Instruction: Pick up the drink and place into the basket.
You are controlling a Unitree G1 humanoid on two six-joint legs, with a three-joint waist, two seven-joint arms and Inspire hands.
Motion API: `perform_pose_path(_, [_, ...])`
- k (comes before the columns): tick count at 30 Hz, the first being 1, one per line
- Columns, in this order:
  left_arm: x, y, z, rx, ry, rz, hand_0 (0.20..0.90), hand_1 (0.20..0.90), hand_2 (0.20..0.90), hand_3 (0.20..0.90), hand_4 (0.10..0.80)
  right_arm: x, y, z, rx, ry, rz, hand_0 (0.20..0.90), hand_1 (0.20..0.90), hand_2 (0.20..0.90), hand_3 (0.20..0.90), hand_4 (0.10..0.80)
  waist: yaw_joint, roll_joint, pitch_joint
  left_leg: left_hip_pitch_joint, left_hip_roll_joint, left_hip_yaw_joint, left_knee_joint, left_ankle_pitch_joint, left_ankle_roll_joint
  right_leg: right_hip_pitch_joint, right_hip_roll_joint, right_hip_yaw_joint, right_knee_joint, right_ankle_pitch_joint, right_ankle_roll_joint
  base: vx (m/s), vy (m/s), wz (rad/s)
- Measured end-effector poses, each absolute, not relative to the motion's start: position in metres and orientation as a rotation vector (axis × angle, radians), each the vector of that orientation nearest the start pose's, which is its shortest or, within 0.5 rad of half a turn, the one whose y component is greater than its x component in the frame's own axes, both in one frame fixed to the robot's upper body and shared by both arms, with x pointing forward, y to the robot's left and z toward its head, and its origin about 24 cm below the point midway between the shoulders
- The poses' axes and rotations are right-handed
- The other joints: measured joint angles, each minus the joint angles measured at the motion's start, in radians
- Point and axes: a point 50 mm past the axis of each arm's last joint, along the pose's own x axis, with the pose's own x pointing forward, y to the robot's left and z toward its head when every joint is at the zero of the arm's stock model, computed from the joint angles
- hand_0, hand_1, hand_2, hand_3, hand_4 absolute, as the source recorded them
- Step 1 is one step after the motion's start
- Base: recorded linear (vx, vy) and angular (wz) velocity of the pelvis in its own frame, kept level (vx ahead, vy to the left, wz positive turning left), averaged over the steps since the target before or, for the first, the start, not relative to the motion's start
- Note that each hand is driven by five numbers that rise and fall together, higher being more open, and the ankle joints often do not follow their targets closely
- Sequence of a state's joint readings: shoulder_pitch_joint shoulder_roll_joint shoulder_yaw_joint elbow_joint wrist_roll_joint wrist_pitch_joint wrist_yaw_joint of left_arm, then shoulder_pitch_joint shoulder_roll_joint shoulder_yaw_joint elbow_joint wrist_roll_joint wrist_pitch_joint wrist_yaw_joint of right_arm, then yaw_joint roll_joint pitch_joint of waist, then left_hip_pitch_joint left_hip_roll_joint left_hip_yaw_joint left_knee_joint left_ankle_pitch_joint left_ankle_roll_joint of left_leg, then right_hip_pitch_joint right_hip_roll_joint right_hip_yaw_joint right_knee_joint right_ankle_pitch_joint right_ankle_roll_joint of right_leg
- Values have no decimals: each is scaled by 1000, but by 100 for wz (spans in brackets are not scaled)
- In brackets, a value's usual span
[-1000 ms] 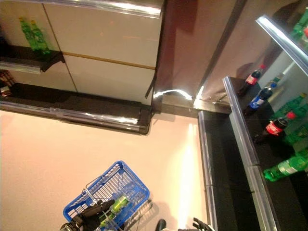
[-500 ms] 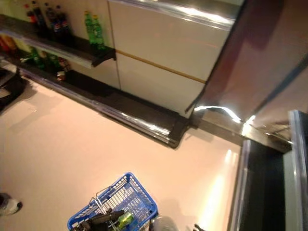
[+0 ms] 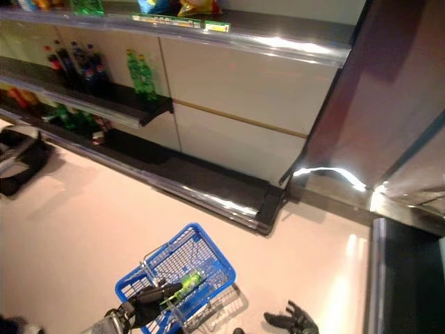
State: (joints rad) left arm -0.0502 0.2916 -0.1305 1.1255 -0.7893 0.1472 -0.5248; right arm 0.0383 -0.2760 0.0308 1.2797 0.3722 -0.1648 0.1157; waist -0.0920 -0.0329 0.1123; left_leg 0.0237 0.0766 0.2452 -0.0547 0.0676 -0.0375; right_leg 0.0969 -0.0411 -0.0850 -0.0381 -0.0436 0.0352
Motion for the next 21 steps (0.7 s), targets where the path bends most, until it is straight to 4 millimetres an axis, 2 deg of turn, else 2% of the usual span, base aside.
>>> perform_pose_path(3, [123, 222, -144, -696, 988, 15, 300, 300, 300, 200, 100, 71, -259, -156, 77, 1112, -287, 900, 900, 900, 900, 800, 22, -31, 11, 28, -16, -26, 36, -29, 4, 28, -17, 49, -27, 8, 5, 412, 94, -57])
perform_pose_path(4, [126, 223, -143, -692, 978, 18, 300, 300, 300, 200, 100, 75, -257, -156, 80, 1107, -278, 900, 900, 900, 900, 800, 45, -44, 36, -7, -22, -60, 166, -81, 6, 60, -37, 77, -38, 12, 6, 418, 111, -70])
perform_pose_path(5, [133, 220, -141, -692, 955, -3, 300, 300, 300, 200, 100, 82, -258, -155, 77, 1095, -272, 900, 900, 900, 900, 800, 52, -40, 41, -48, -33, -125, 212, -139, -11, 62, -49, 105, -38, 11, 8, 298, 85, -77])
perform_pose_path(6, [134, 216, -141, -702, 949, -15, 300, 300, 300, 200, 100, 86, -262, -153, 68, 1084, -273, 900, 900, 900, 900, 800, 57, -21, 38, -37, -40, -166, 148, -137, -9, 60, -43, 127, -37, 9, 12, 303, 86, -96])
perform_pose_path(7, [133, 208, -142, -728, 949, -29, 300, 300, 300, 200, 100, 92, -269, -149, 51, 1065, -282, 900, 900, 900, 900, 800, 62, 18, 31, 3, -46, -211, 61, -72, 1, 54, -27, 163, -34, 6, 24, 243, 67, -102])
perform_pose_path(9, [126, 206, -145, -750, 955, -13, 300, 300, 300, 200, 100, 97, -270, -147, 49, 1051, -274, 900, 900, 900, 900, 800, 61, 32, 17, 60, -61, -211, 13, -50, 8, 70, -33, 168, -30, 2, 34, 298, 91, -76])
perform_pose_path(12, [135, 211, -141, -754, 916, -3, 300, 300, 300, 200, 100, 103, -267, -146, 32, 1044, -229, 900, 900, 900, 900, 800, 66, 33, 7, 90, -65, -217, -10, -67, 16, 47, -31, 152, -10, 1, 36, 295, 130, -65])
perform_pose_path(16, [138, 216, -141, -756, 924, 23, 300, 300, 300, 200, 100, 107, -260, -148, 32, 1042, -194, 900, 900, 900, 900, 800, 63, 6, -5, 98, -71, -211, -29, -75, 32, -14, -24, 142, 43, 1, 37, 187, 110, -55])
perform_pose_path(19, [127, 219, -146, -743, 990, 46, 300, 300, 300, 200, 100, 106, -257, -148, 41, 1037, -188, 900, 900, 900, 900, 800, 54, -5, -2, 98, -60, -184, -29, -81, 50, -108, -2, 141, 180, 2, 41, 117, 124, -62])
perform_pose_path(21, [122, 222, -148, -736, 1010, 78, 300, 300, 300, 200, 100, 103, -254, -150, 52, 1031, -187, 900, 900, 900, 900, 800, 28, -14, 12, 108, -54, -152, -30, -75, 66, -194, -4, 89, 326, 14, 67, 49, 96, -47])
